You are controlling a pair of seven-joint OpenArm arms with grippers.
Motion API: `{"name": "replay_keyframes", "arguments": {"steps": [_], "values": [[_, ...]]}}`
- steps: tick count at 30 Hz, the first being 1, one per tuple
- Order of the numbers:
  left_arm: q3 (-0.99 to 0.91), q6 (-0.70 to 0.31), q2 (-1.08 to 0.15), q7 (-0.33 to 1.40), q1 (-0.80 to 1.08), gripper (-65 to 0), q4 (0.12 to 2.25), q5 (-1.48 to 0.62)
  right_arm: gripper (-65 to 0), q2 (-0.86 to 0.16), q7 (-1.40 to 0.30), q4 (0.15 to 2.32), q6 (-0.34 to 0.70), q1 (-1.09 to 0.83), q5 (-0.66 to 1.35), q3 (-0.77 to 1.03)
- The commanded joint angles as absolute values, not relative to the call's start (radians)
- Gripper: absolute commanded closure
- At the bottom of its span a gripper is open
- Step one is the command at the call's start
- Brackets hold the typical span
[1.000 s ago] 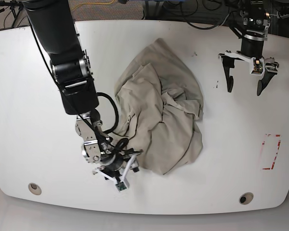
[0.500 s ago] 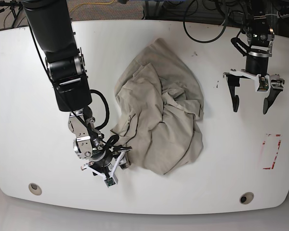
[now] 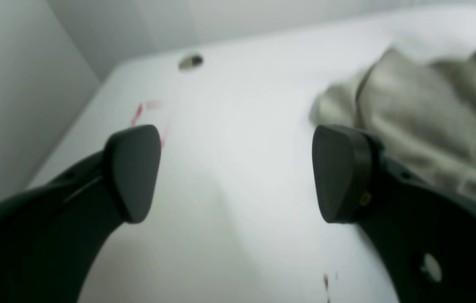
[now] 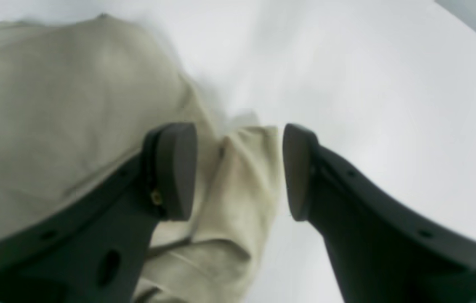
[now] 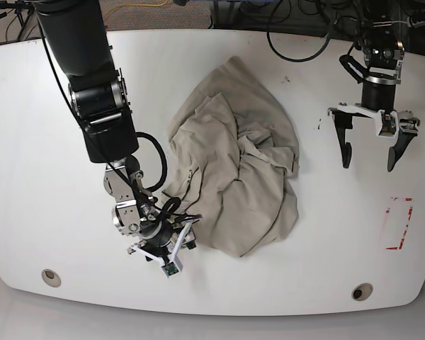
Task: Fold the T-shirt properly
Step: 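Release the fabric and move the right gripper back onto the shirt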
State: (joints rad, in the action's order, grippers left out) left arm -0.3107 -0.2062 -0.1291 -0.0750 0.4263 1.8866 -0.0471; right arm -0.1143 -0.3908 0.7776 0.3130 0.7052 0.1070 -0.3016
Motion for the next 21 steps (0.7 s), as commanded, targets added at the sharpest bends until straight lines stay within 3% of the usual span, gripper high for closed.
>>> {"name": "replay_keyframes", "arguments": {"steps": [1,10,21], "values": [[-0.314,-0.199,-0.134,-0.093,0.423,-52.7,1.906,-0.057,-31.4,-0.126,-0.385,0.834,0.309,0.722,0.117,-0.295],[-0.302,-0.199,-0.118,-0.092,0.398,-52.8,1.88,-0.049,-31.0,-0.196,-0.446,1.052,0.297,0.571,0.11,-0.295],[-0.309,-0.201,-0.072,-0.088,0.42,-53.0,1.891,-0.046,-29.5,-0.214,-0.485,1.091,0.321,0.484,0.096,-0.291]]}}
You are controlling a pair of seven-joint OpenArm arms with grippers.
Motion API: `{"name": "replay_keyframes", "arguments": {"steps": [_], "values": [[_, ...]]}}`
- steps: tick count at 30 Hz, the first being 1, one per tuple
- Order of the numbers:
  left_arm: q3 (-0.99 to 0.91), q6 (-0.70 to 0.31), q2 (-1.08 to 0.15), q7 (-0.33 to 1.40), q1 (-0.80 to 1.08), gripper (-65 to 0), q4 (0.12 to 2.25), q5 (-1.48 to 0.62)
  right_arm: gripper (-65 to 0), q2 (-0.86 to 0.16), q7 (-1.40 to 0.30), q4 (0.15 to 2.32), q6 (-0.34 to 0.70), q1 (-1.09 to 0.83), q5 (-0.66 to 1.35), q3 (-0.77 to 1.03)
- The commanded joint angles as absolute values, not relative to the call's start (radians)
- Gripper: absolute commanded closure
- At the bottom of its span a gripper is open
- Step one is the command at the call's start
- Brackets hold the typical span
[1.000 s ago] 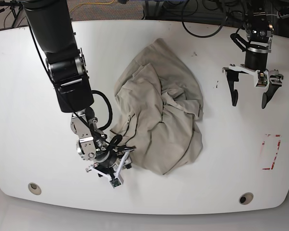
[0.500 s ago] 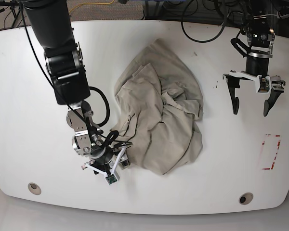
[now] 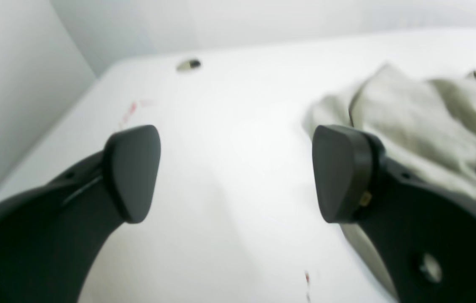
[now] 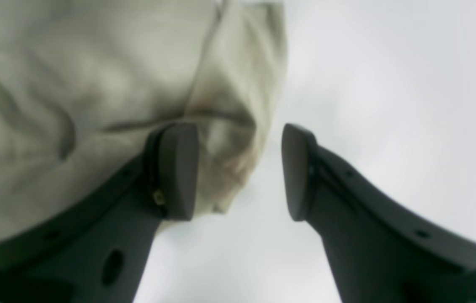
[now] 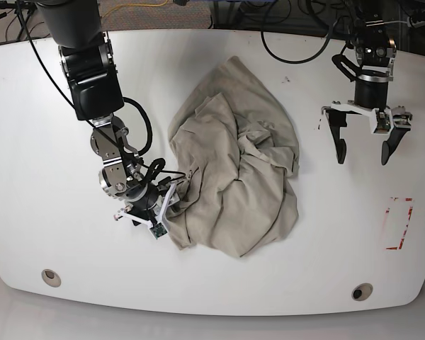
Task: Fold the T-shirt properly
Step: 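Release the fabric and move the right gripper back onto the shirt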
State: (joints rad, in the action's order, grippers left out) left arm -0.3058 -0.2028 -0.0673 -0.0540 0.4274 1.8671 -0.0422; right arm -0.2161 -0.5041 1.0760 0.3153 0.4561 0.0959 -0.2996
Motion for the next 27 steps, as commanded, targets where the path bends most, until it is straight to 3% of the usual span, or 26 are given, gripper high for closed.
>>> {"name": "replay_keyframes", "arguments": {"steps": [1,11,21,27], "values": [[-0.308,-0.201,-0.073,-0.089,0.422,-53.1,1.891,-0.045,-29.6,-0.21,-0.49,1.089,0.323,0.481,0.095,-0.29],[-0.302,-0.206,-0.155,-0.082,0.446,-53.4,1.895,-0.055,-49.7,-0.166,-0.615,1.118,0.328,0.436,0.094,-0.29],[-0.275,-0.201,-0.123,-0.065,0.424,-53.6,1.905,-0.051,-40.7,-0.213,-0.747,1.596,0.293,0.186,0.128,-0.174],[-0.296,-0.205,-0.118,-0.086,0.412,-53.4,1.901,-0.054,-44.0,-0.216,-0.781,1.653,0.336,0.169,0.287,-0.116]]}}
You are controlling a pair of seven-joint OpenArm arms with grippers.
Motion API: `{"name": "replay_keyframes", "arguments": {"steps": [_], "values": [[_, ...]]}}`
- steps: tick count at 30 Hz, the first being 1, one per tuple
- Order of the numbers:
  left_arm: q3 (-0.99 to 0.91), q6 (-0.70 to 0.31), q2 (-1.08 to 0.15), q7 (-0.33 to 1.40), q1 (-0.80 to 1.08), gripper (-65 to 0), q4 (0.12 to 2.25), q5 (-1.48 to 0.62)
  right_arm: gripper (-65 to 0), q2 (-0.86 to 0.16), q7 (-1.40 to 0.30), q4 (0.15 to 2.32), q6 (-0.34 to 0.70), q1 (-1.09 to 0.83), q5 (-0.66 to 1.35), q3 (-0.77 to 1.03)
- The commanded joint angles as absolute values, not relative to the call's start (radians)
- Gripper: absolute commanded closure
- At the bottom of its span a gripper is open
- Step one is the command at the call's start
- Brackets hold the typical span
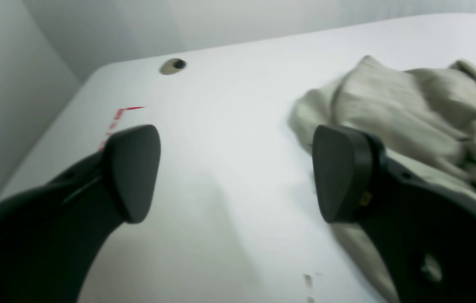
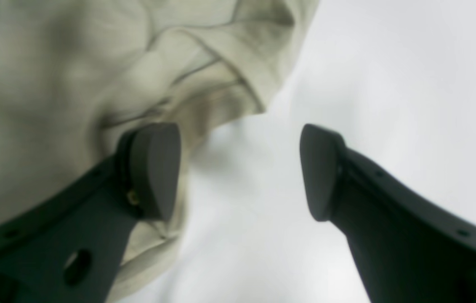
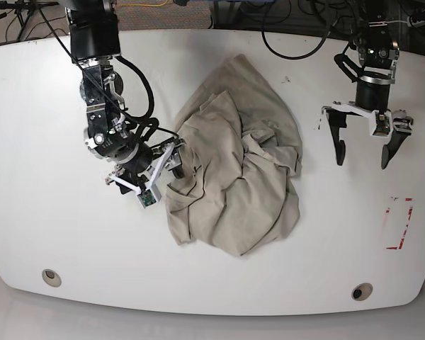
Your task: Fold the T-shirt properly
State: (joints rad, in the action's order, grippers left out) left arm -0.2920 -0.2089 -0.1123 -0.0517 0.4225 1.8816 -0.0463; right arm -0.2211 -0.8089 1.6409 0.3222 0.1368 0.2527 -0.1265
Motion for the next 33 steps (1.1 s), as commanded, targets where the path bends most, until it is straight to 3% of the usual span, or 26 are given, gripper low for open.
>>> {"name": "replay_keyframes", "arguments": {"steps": [1,10,22,33], "values": [[-0.295,-0.206,-0.116,-0.087,0.411,-53.5,1.901,-0.053,-44.1,-0.218,-0.781,1.648,0.345,0.169,0.296,-0.109],[-0.267,-0.211,-0.078,-0.068,0.393,-53.0,1.892,-0.06,-44.4,-0.259,-0.799,1.666,0.41,0.149,0.308,-0.059],[-0.124,-0.203,-0.077,-0.039,0.285,-52.1,1.841,-0.067,-44.2,-0.28,-0.863,1.703,0.366,0.114,0.313,-0.088],[-0.086,-0.203,-0.092,-0.034,0.215,-52.6,1.828,-0.056,-40.8,-0.252,-0.804,1.655,0.382,0.148,0.314,-0.182]]}}
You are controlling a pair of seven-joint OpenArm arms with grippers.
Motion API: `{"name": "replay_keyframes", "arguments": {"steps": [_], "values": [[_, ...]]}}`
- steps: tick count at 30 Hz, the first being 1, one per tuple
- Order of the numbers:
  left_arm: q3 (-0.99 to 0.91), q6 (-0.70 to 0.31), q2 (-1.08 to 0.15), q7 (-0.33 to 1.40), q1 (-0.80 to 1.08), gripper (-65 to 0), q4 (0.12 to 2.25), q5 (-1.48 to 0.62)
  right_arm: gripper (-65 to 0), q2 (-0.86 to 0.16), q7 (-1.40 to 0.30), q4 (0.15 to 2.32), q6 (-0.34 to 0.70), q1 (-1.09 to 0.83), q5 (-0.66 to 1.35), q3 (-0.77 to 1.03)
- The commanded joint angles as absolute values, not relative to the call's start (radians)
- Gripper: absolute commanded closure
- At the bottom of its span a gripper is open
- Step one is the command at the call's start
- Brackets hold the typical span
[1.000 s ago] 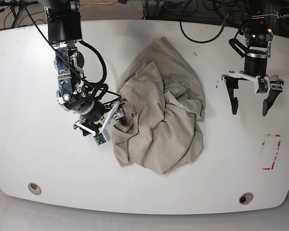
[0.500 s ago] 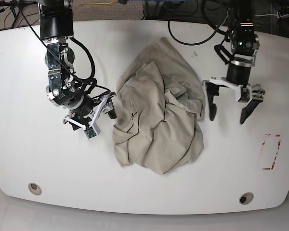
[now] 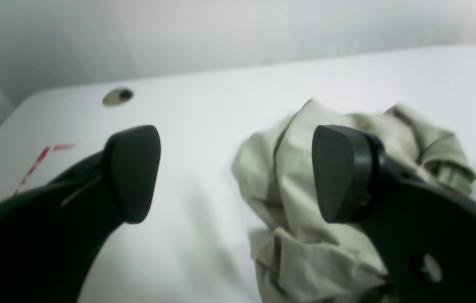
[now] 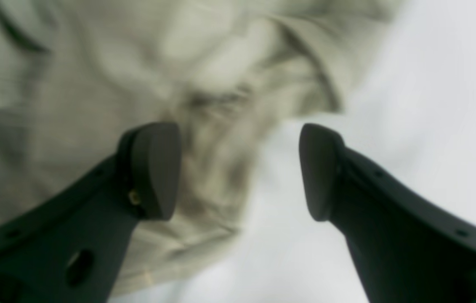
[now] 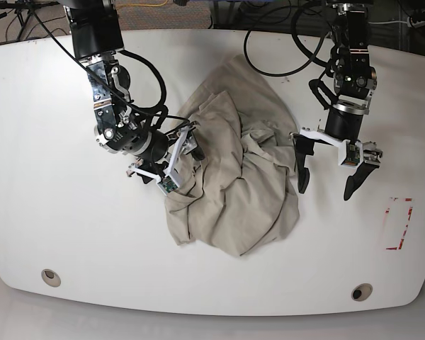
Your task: Fold the T-shirt properly
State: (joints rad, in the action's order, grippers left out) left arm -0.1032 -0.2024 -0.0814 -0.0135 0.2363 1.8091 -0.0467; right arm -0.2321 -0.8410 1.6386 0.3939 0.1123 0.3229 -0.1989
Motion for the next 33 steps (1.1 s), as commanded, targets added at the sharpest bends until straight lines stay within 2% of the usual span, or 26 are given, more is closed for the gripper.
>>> {"name": "replay_keyframes", "arguments": {"steps": [1,9,17,21,23,29,33], "values": [[-0.07,-0.207,-0.095,-0.033,0.203,-52.4,1.829,-0.058,-41.1,-0.255,-0.791,1.658,0.381,0.152,0.309,-0.178],[-0.033,-0.208,-0.105,-0.009,0.172,-52.4,1.827,-0.056,-42.1,-0.264,-0.729,1.638,0.372,0.179,0.261,-0.155],[-0.025,-0.231,-0.093,0.03,0.171,-52.0,1.839,-0.052,-42.4,-0.263,-0.736,1.671,0.393,0.152,0.124,-0.175],[-0.026,-0.25,-0.094,0.028,0.175,-52.0,1.838,-0.051,-42.5,-0.244,-0.758,1.692,0.397,0.138,0.085,-0.189],[-0.041,-0.231,-0.093,0.022,0.188,-52.2,1.852,-0.062,-44.1,-0.191,-0.803,1.65,0.389,0.147,0.089,-0.243],[-0.058,-0.221,-0.094,0.012,0.201,-52.3,1.858,-0.064,-44.5,-0.135,-0.833,1.59,0.396,0.18,0.098,-0.274],[-0.063,-0.227,-0.097,0.026,0.206,-52.2,1.849,-0.059,-41.8,-0.129,-0.816,1.61,0.415,0.148,0.096,-0.292]]}}
